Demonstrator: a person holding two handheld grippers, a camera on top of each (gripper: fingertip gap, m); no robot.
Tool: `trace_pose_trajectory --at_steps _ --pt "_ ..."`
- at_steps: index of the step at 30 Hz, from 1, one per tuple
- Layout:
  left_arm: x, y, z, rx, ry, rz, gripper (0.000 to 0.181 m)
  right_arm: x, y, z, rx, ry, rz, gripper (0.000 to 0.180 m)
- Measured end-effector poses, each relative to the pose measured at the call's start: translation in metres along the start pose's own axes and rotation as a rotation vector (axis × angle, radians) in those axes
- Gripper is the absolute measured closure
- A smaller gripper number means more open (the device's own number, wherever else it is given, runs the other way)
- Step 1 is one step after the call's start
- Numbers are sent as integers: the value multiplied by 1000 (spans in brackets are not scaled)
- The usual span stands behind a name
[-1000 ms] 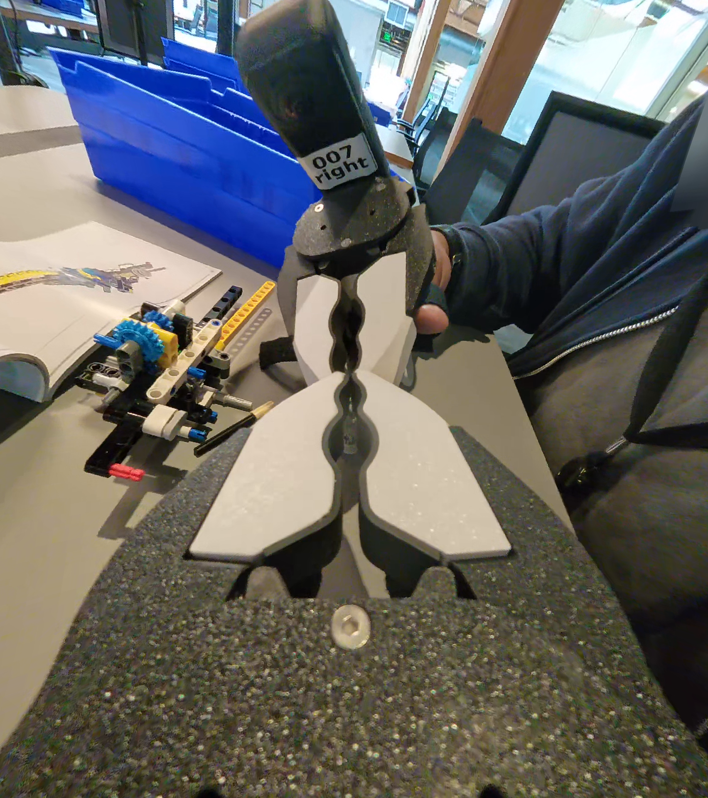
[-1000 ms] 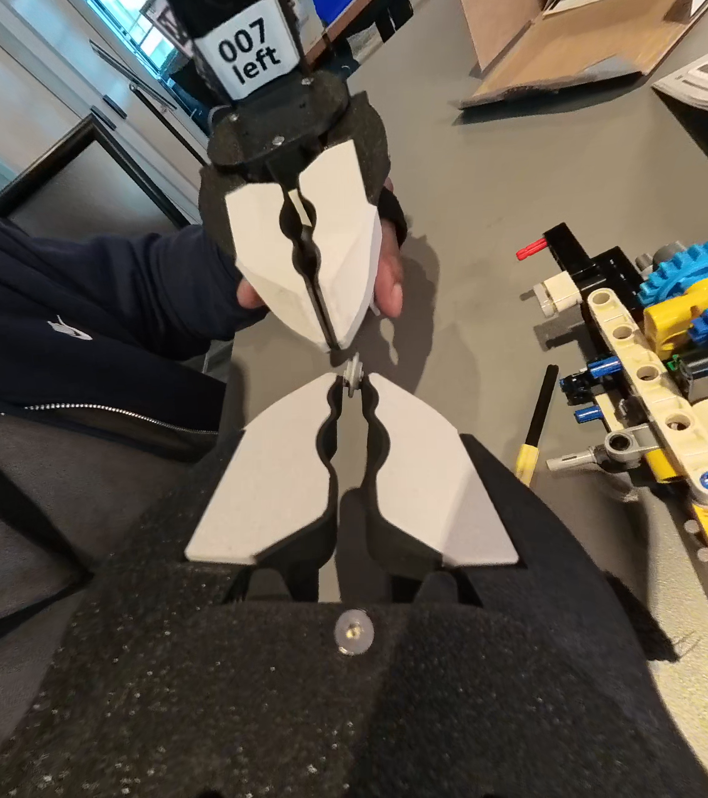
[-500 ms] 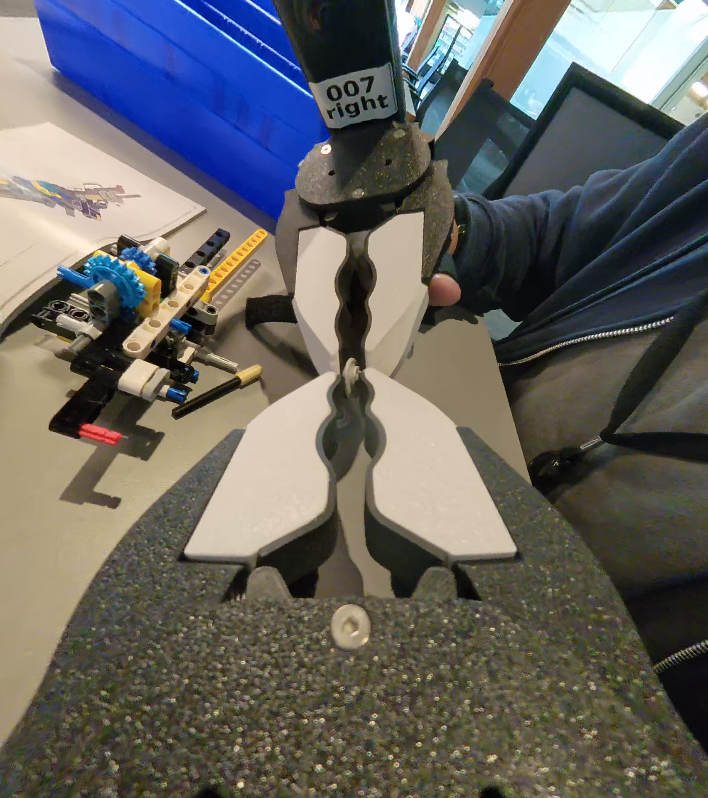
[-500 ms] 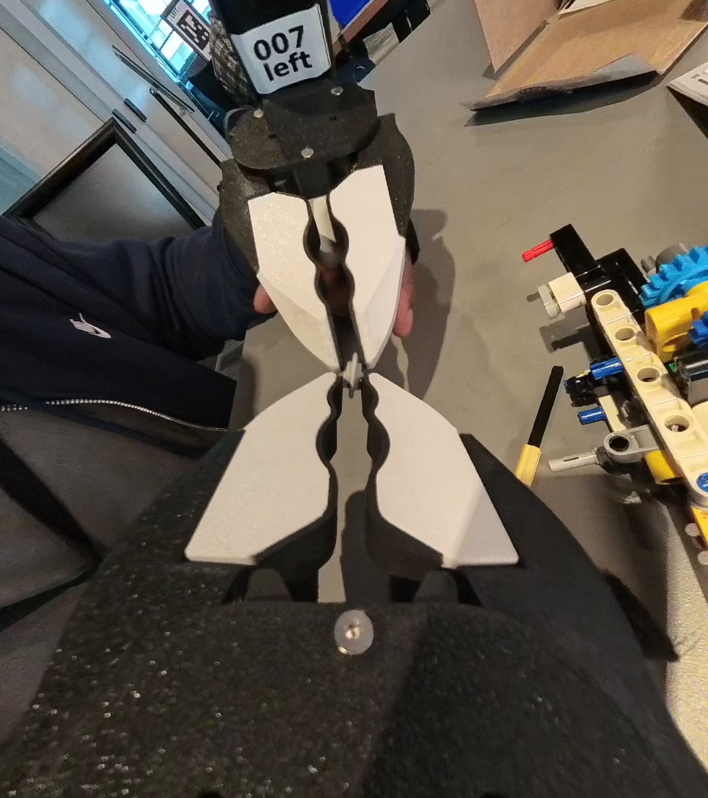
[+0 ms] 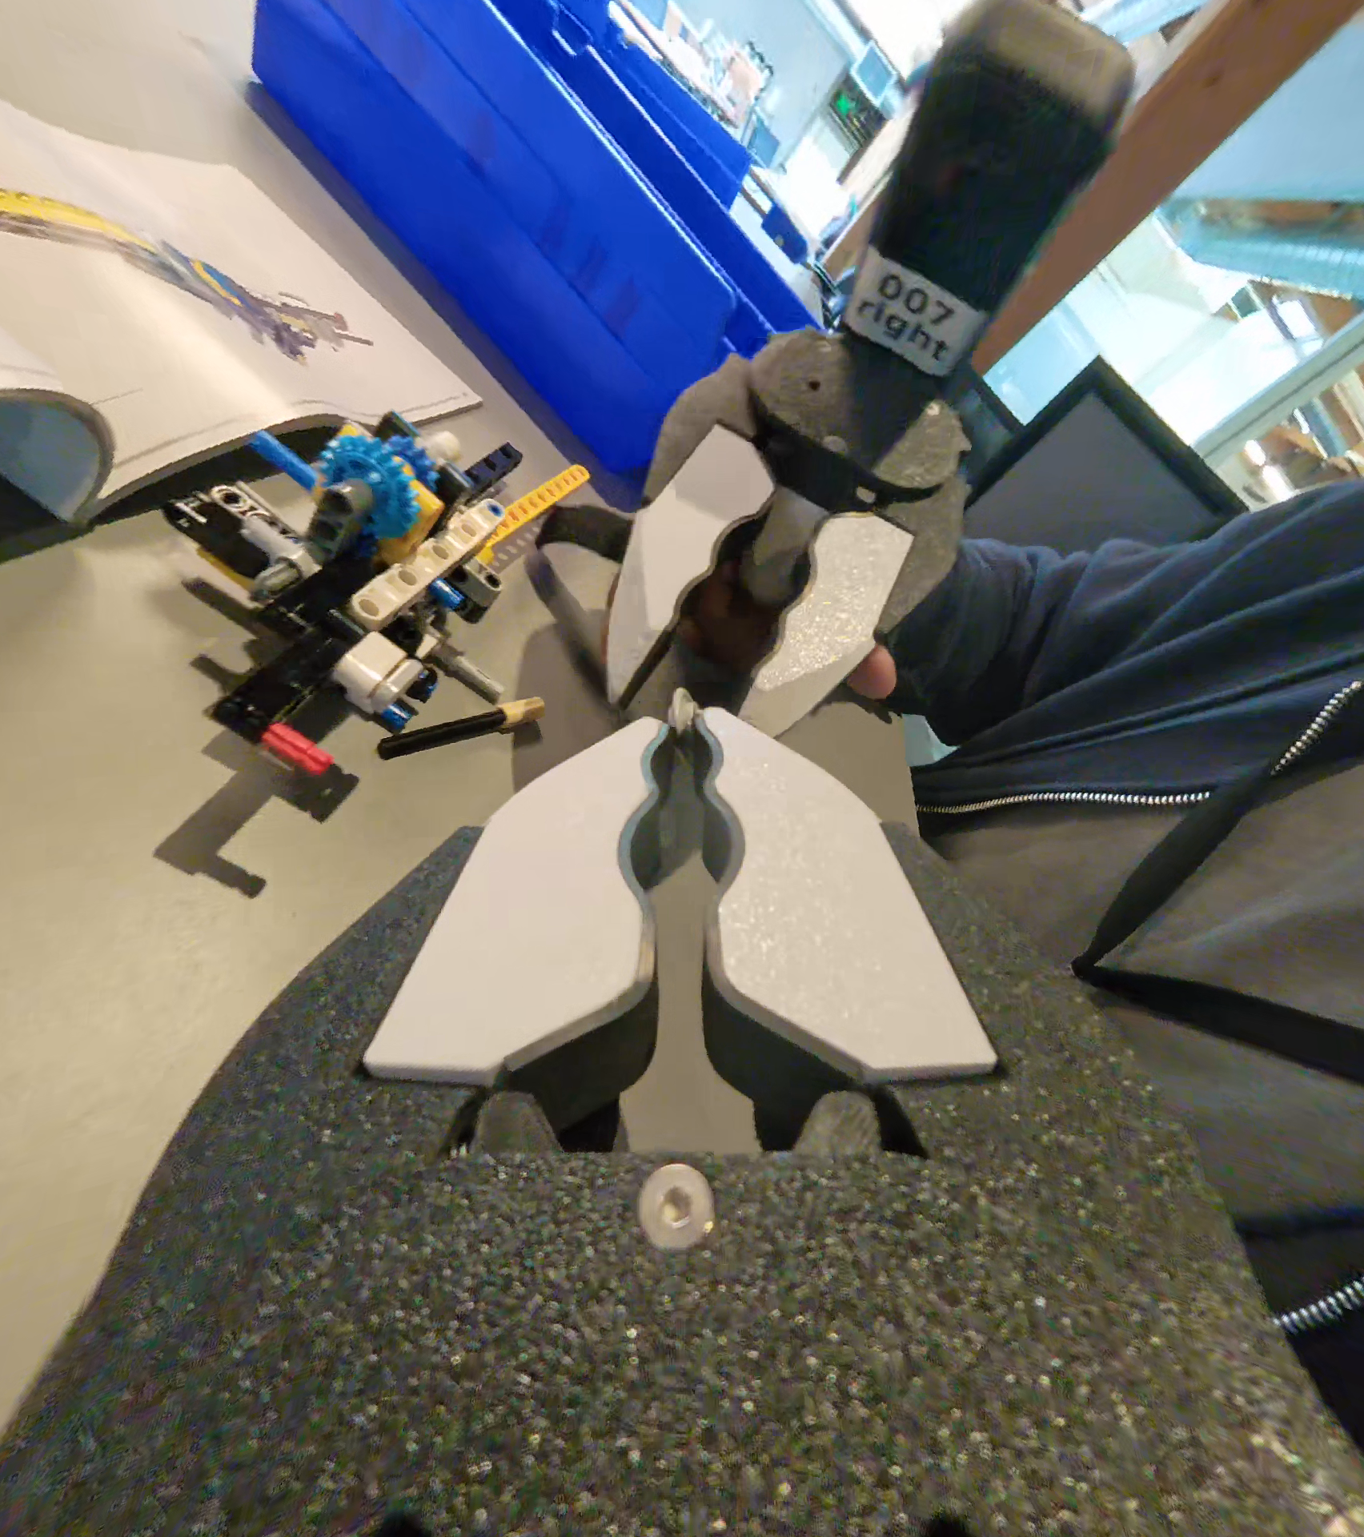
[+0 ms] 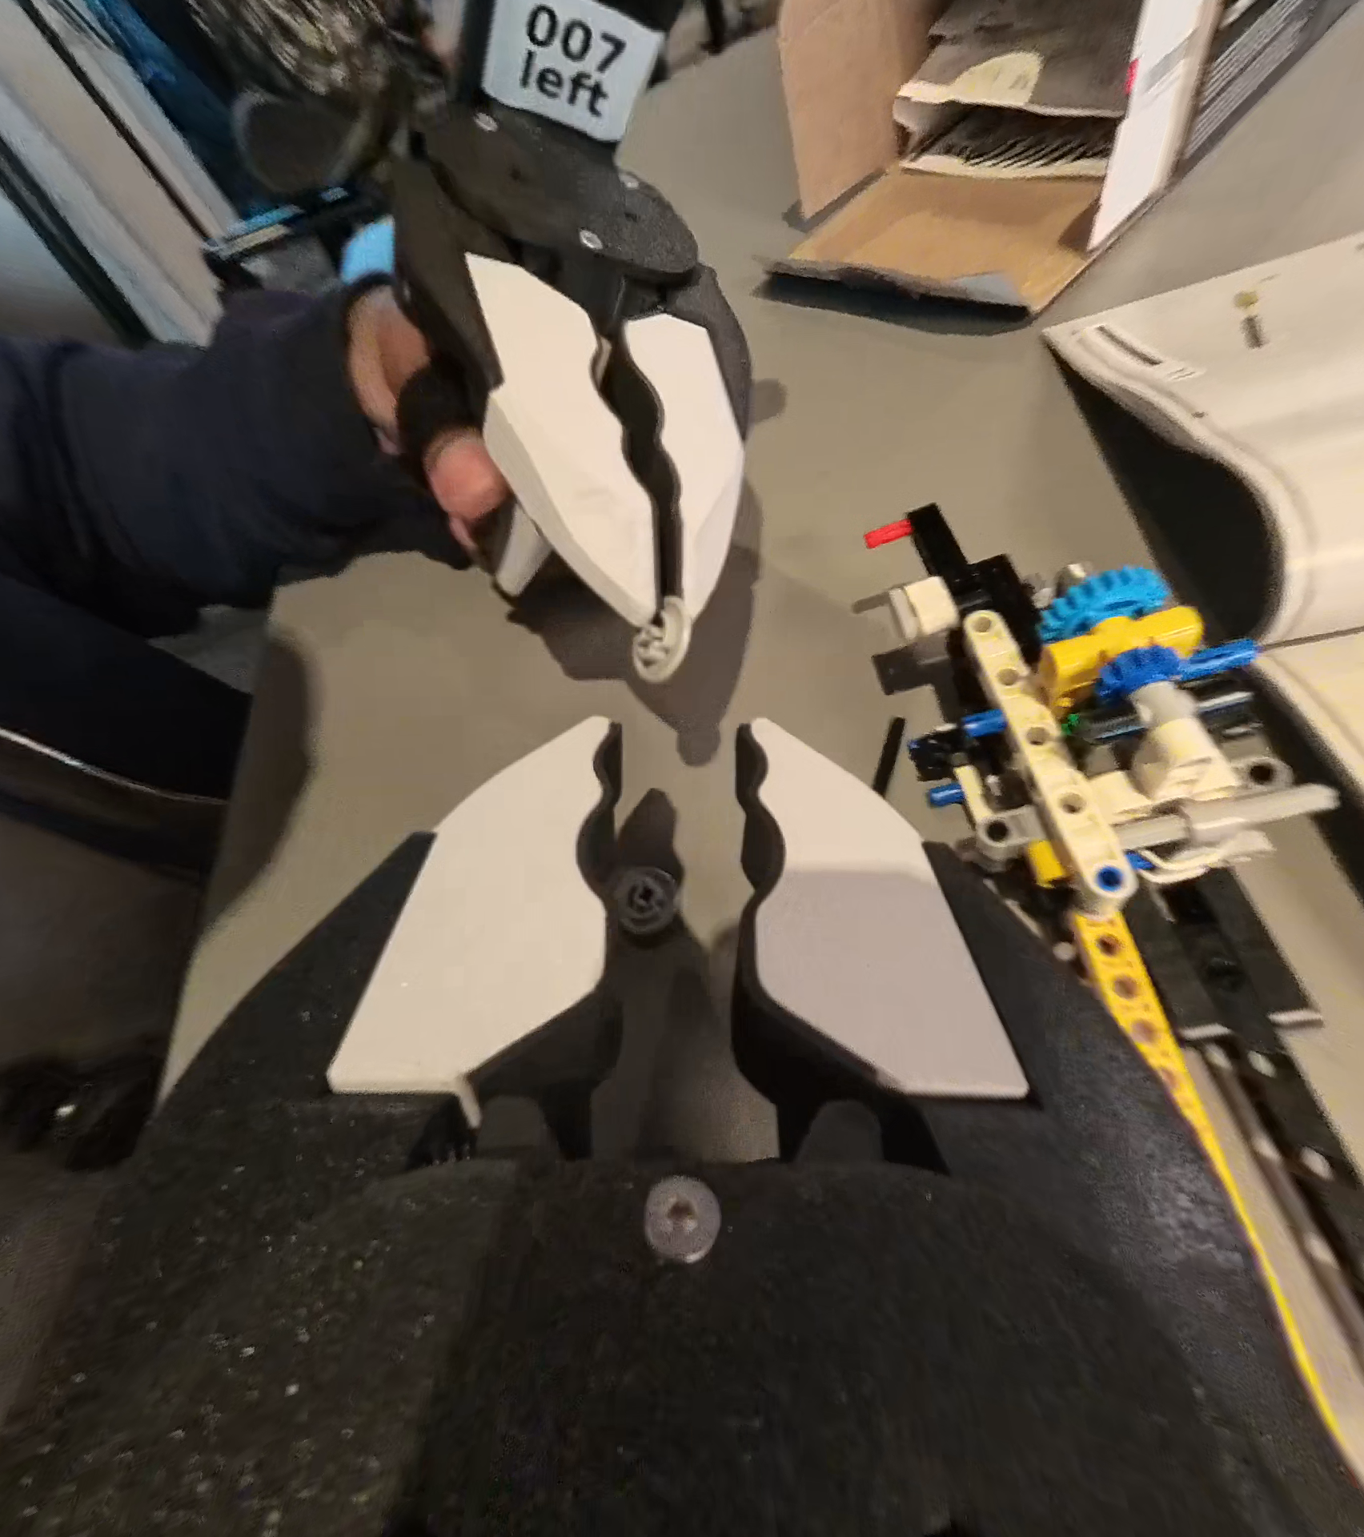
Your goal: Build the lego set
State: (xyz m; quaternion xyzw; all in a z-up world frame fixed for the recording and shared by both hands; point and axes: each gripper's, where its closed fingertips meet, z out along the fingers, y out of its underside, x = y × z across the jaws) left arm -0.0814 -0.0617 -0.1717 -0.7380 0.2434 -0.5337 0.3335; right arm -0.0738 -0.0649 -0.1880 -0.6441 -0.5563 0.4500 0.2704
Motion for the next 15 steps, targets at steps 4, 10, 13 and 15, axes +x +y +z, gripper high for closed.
trace_pose_trajectory --at_steps 4,10,13,15 --pt "-5 0 -3 3 -25 -22 177 20 7 -9 -82 186 -124 161" --pt "-10 -1 -7 13 -52 -28 177 34 28 -6 -240 310 -213 162" --pt "-11 -1 -10 17 -55 -27 176 37 37 -2 -297 333 -251 165" --pt "-11 -1 -12 21 -49 -27 177 38 42 -2 -325 331 -276 171"
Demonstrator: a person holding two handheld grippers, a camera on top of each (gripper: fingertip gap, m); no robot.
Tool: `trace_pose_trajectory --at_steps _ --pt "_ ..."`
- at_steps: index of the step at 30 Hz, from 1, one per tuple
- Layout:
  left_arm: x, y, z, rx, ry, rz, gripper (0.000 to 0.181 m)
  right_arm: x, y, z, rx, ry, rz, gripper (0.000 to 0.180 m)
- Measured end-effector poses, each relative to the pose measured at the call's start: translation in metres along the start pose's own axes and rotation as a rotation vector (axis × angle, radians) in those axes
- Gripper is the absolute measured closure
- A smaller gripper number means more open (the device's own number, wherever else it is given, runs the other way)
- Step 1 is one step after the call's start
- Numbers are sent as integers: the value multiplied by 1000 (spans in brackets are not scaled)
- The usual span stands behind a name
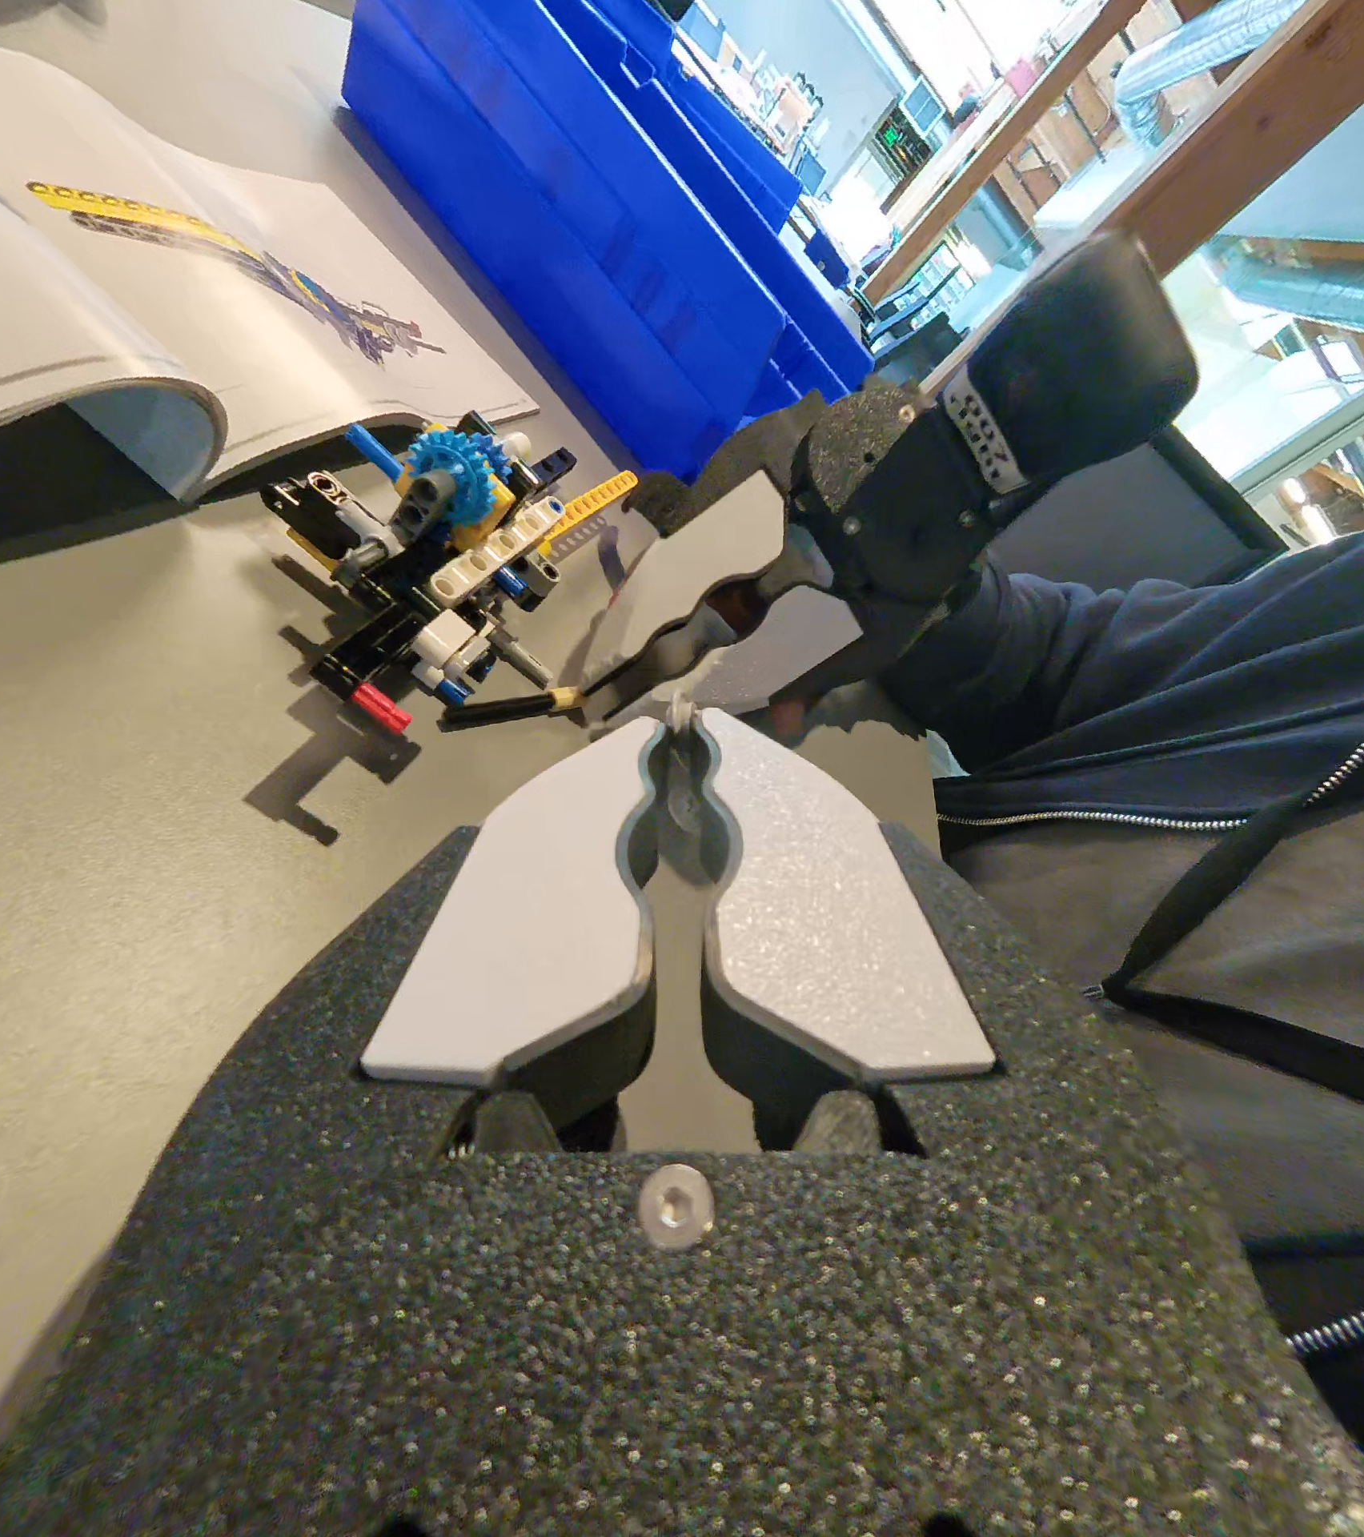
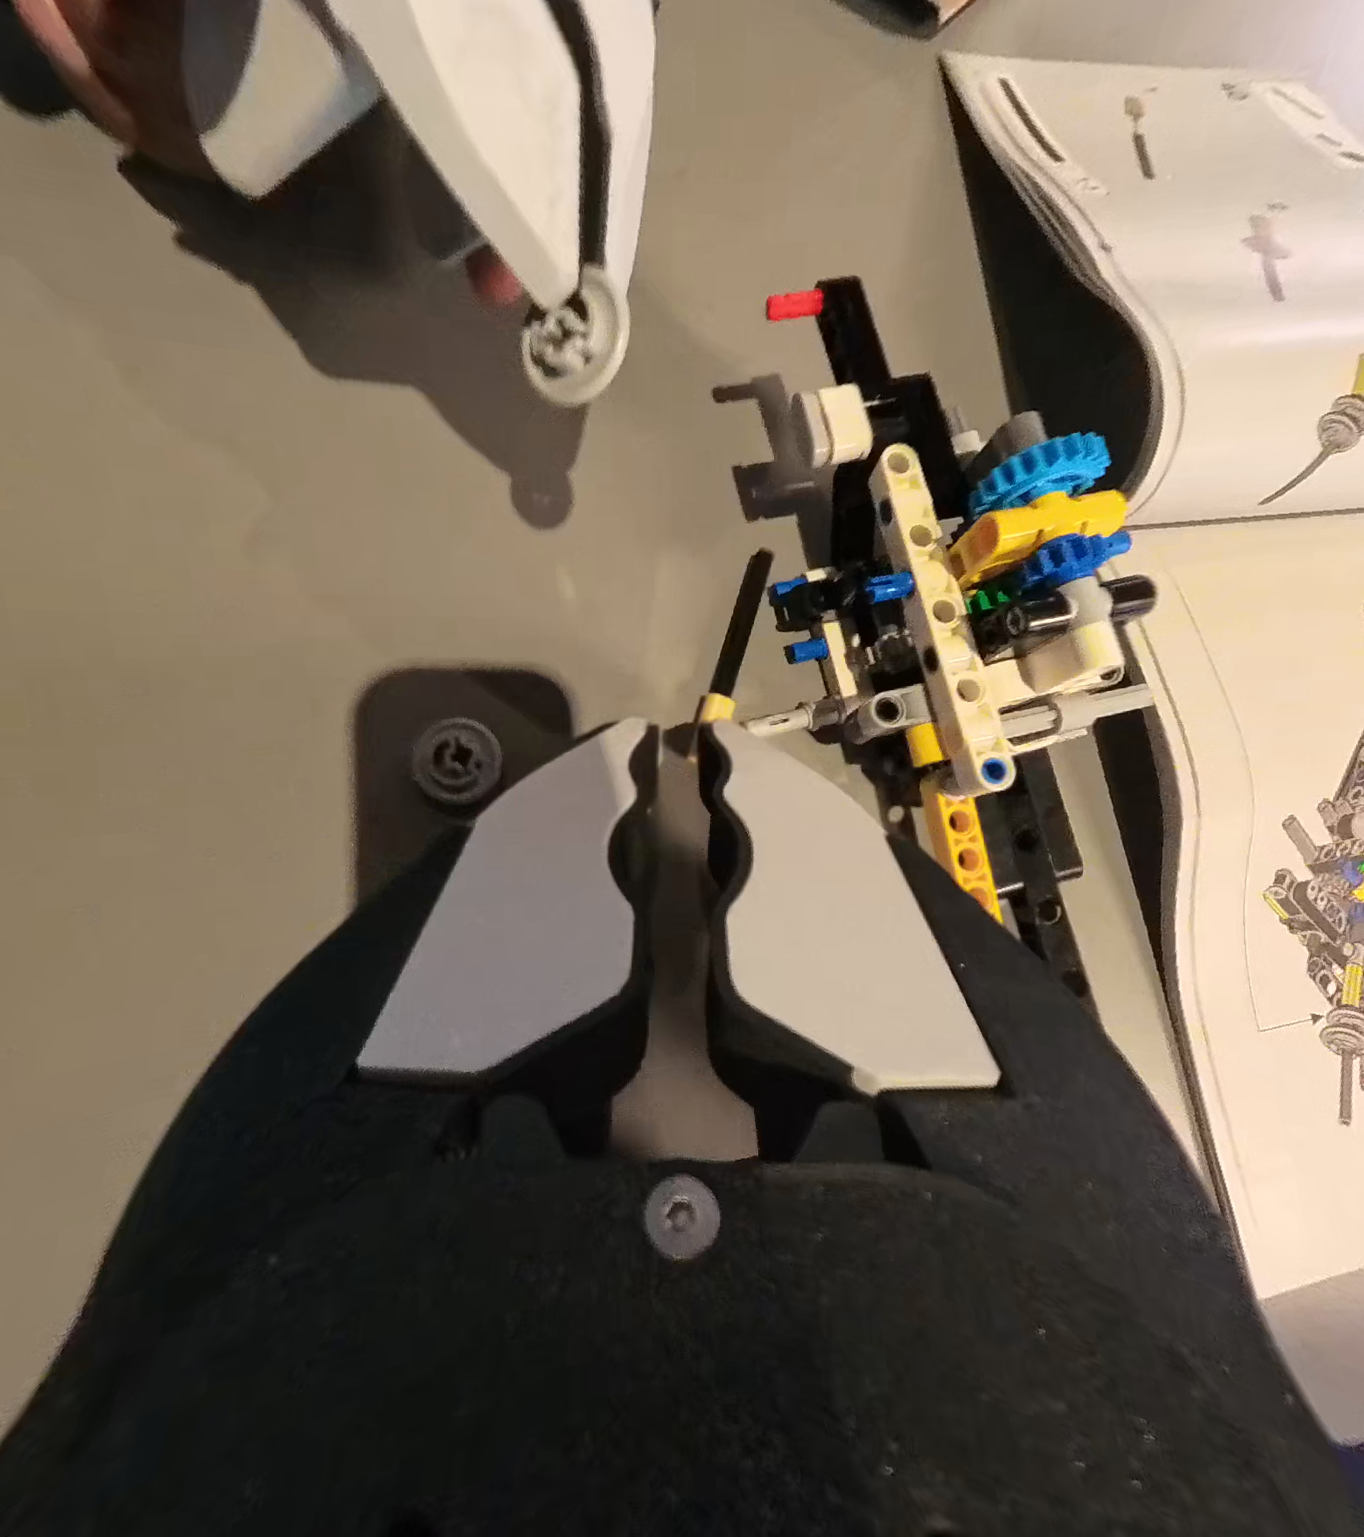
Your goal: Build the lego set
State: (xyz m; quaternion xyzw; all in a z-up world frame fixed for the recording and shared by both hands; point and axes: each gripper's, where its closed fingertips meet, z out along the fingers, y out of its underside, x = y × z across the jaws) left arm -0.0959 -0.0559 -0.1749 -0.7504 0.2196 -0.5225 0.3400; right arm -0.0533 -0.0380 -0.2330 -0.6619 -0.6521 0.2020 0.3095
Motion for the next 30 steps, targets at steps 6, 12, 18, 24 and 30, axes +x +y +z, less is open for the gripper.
trace_pose_trajectory --at_steps 6,12,18,24,30 --pt "4 1 -3 6 26 6 177 3 9 -7 -21 -24 -123 180" --pt "6 1 -4 13 33 11 177 6 18 -22 0 -61 -266 180" --pt "6 0 -5 23 37 14 177 -4 2 -26 109 -93 -368 178" --pt "8 -2 -7 40 53 23 177 -10 -4 -17 97 -102 -452 172" --pt "13 -1 -7 27 94 24 176 -14 -1 -11 60 -203 -446 166"
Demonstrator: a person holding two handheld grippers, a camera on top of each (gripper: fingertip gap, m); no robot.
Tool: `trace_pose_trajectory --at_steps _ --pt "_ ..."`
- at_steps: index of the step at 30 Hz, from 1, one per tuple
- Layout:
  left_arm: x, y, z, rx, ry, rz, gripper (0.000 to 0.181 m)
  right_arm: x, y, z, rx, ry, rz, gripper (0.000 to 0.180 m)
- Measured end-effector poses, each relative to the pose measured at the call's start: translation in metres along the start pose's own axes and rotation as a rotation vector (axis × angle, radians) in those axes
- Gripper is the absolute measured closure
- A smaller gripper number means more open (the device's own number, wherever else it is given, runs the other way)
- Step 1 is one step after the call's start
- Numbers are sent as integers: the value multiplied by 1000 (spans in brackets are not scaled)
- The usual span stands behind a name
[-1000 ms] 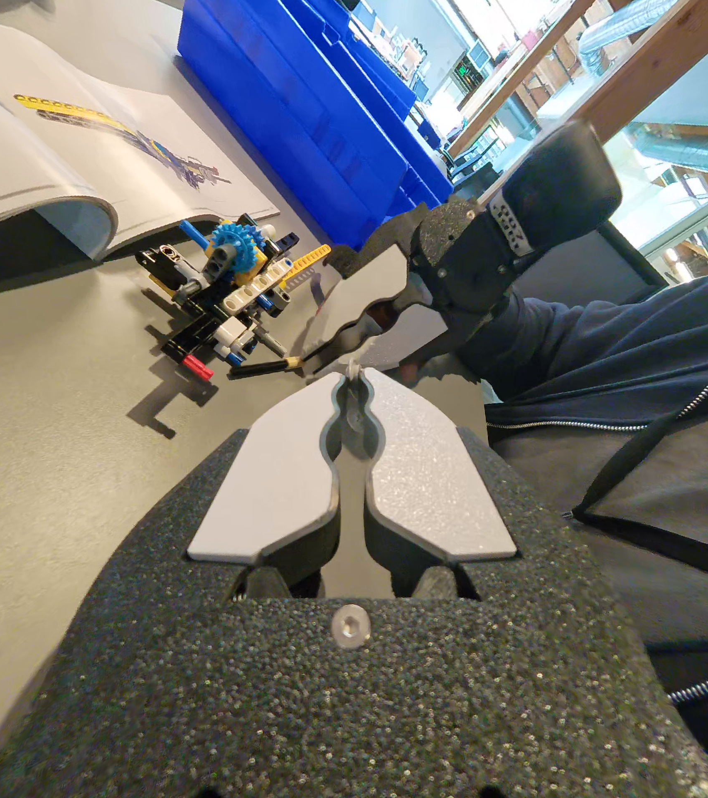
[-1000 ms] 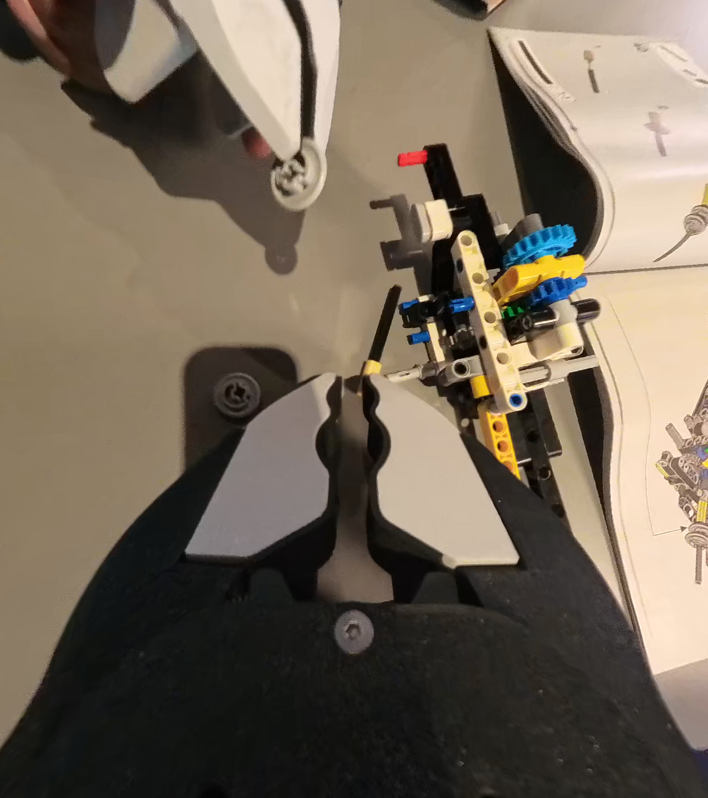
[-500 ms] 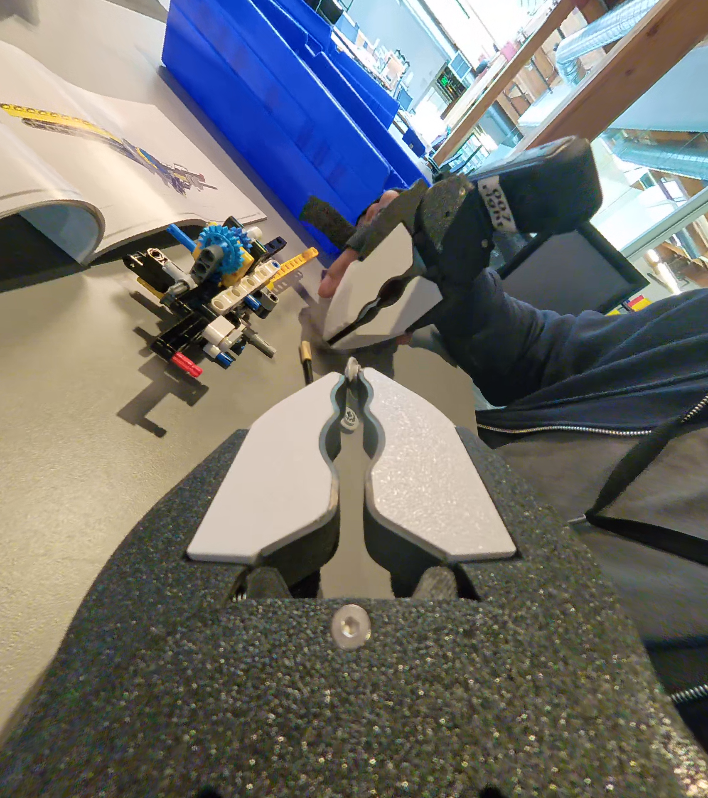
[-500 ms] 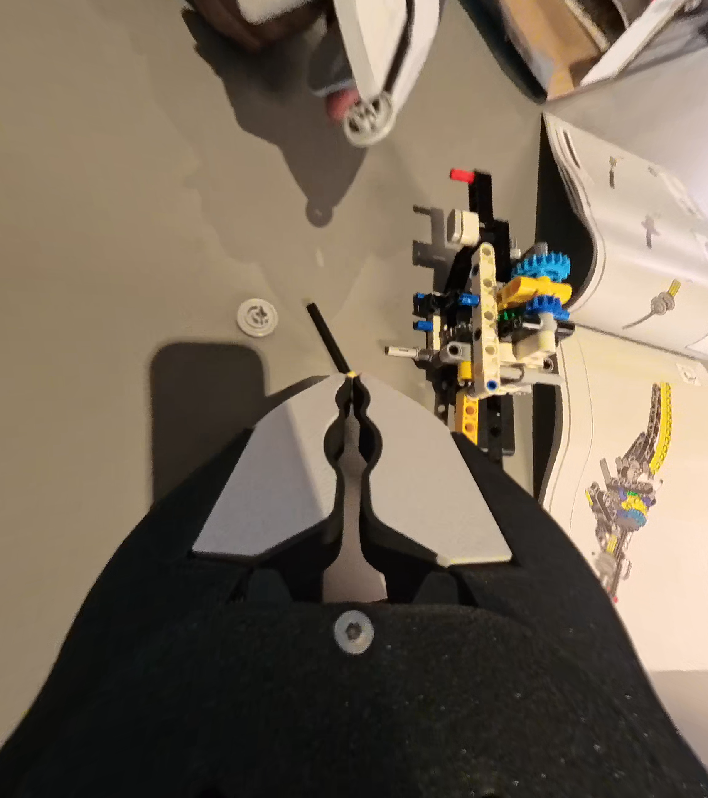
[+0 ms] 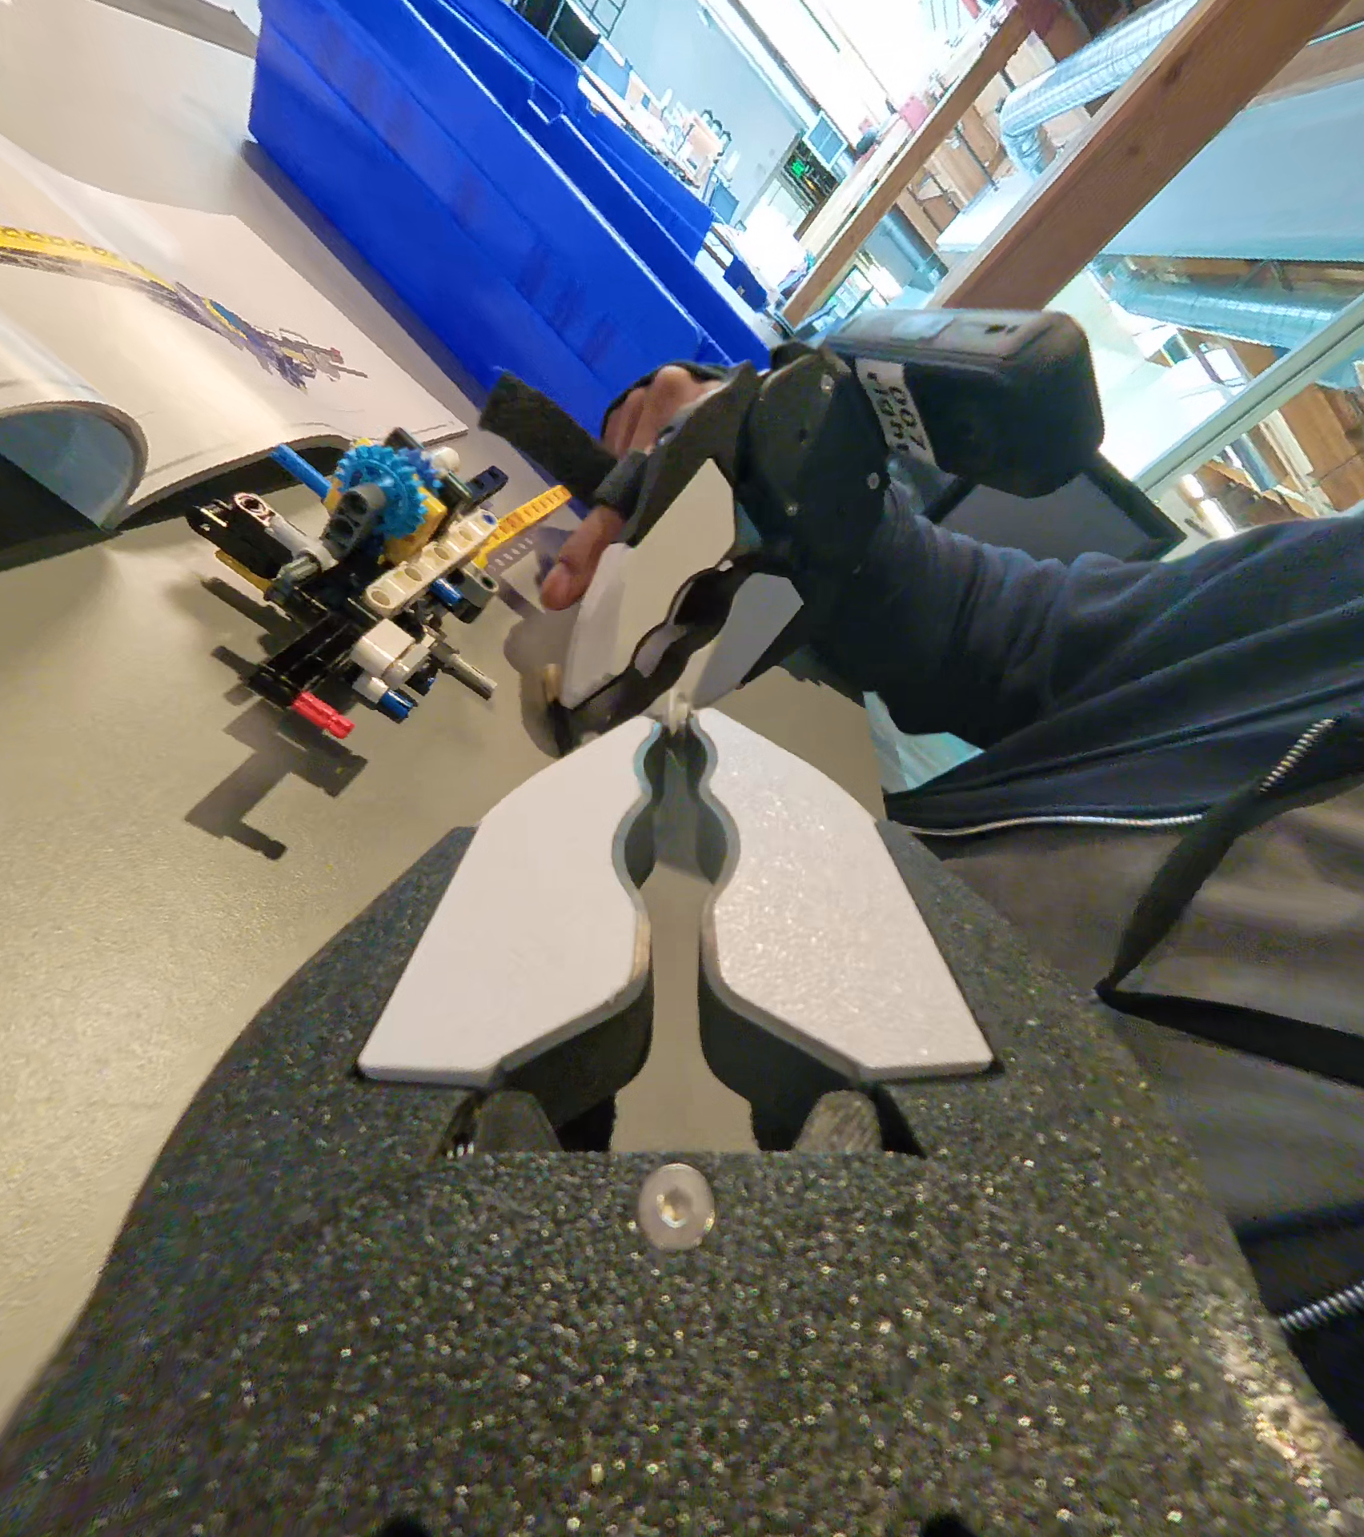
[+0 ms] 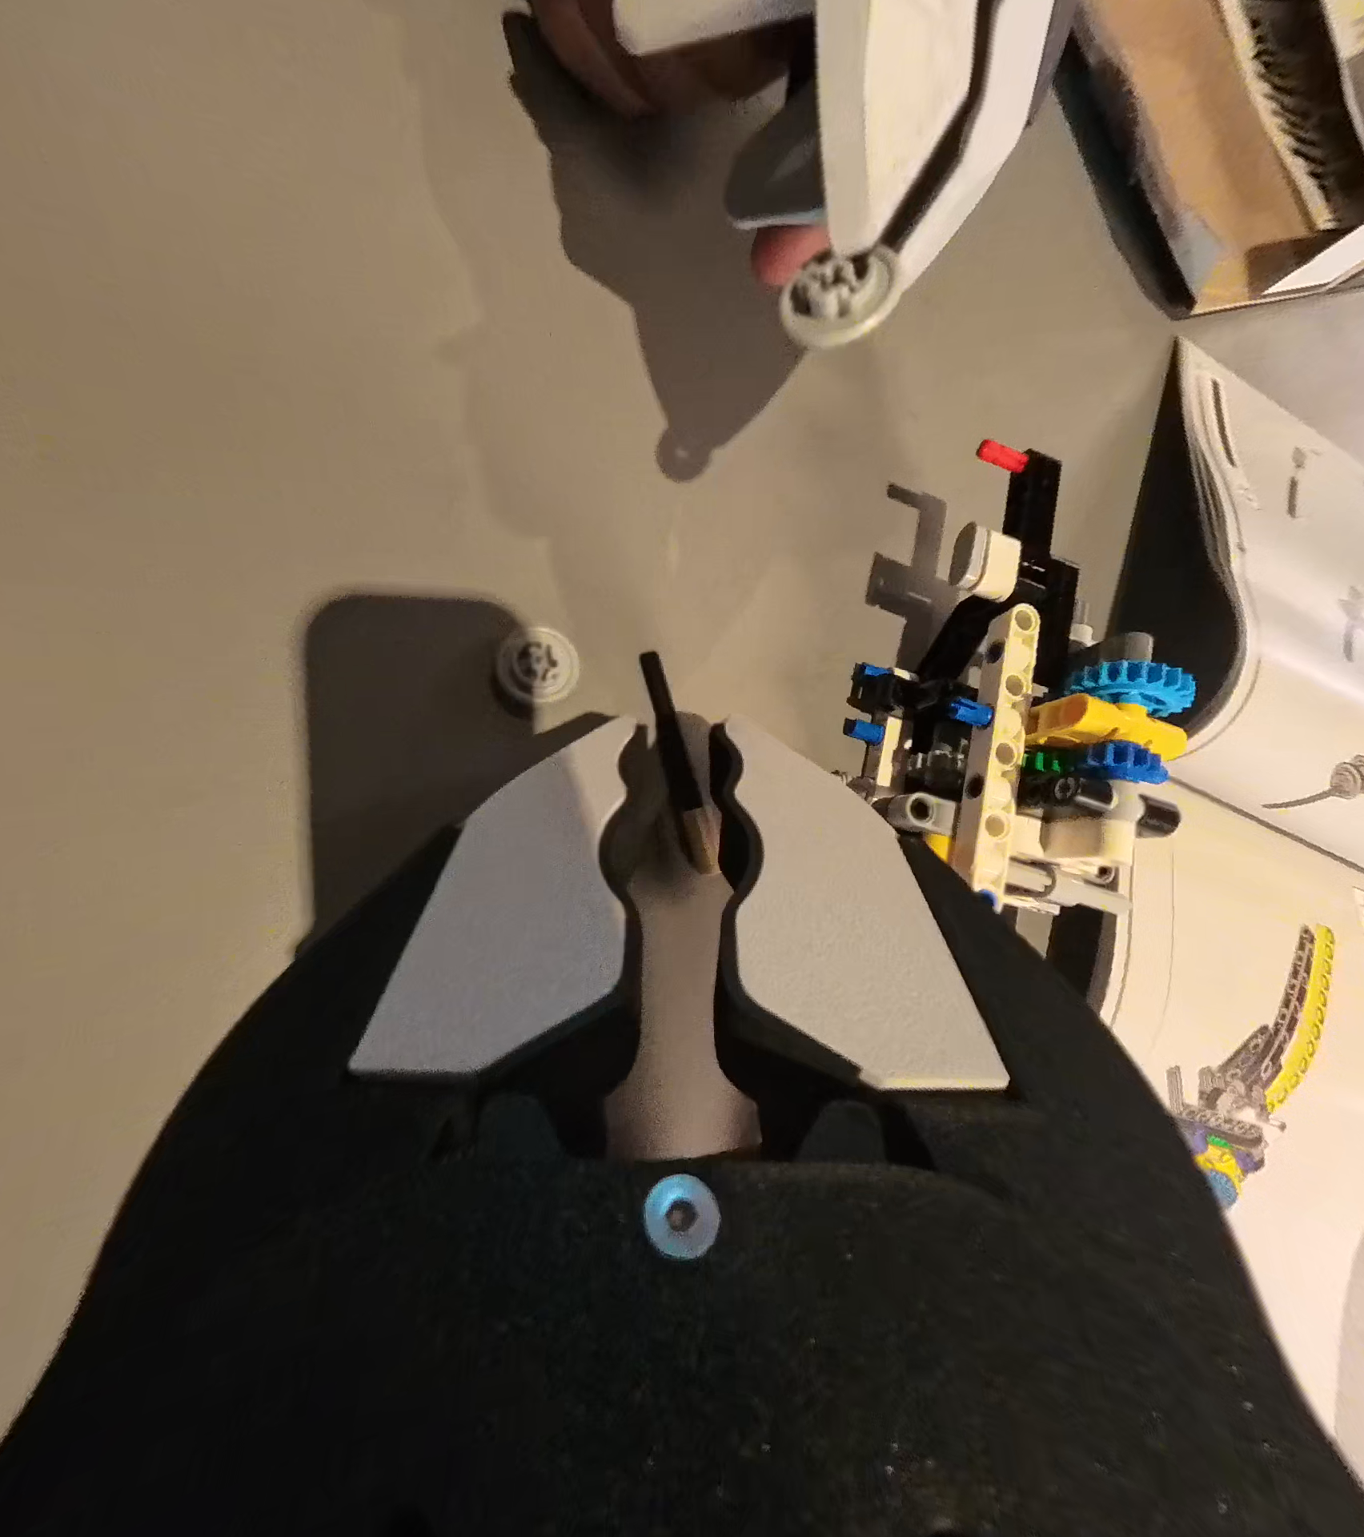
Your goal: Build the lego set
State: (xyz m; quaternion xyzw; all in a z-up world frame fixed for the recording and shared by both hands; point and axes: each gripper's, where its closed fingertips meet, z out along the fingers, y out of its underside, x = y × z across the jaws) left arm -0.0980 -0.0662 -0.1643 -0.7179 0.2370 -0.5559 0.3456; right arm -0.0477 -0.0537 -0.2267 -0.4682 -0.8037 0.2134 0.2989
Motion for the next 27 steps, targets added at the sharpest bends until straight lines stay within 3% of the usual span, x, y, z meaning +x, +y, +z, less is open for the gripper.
trace_pose_trajectory --at_steps 11,18,21,27 --pt "2 -5 -3 33 49 -56 177 -1 6 12 -71 -118 147 169" --pt "7 -5 15 85 -32 -20 177 -3 13 2 -71 59 96 176" --pt "19 -5 22 161 -38 -32 176 -3 2 -12 47 177 90 176" --pt "55 -9 34 355 56 -65 177 -12 -41 -60 457 365 99 176"
